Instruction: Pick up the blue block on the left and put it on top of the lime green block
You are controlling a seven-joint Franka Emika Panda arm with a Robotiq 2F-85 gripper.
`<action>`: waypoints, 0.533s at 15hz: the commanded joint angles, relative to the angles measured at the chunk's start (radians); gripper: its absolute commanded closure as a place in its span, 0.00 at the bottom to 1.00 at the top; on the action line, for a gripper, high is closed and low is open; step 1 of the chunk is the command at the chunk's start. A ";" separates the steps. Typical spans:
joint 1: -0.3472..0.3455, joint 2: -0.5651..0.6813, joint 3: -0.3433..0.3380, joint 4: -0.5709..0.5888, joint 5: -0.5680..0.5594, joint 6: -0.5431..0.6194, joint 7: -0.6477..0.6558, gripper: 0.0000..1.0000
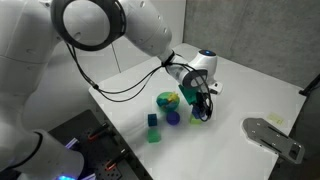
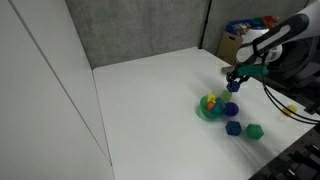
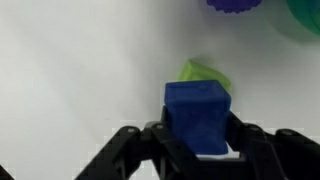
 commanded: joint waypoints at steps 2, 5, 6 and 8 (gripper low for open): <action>0.008 0.059 0.010 0.080 0.011 -0.031 0.014 0.74; 0.019 0.070 0.015 0.088 0.007 -0.028 0.012 0.72; 0.024 0.069 0.014 0.086 0.005 -0.025 0.012 0.25; 0.032 0.053 0.014 0.069 0.003 -0.015 0.008 0.24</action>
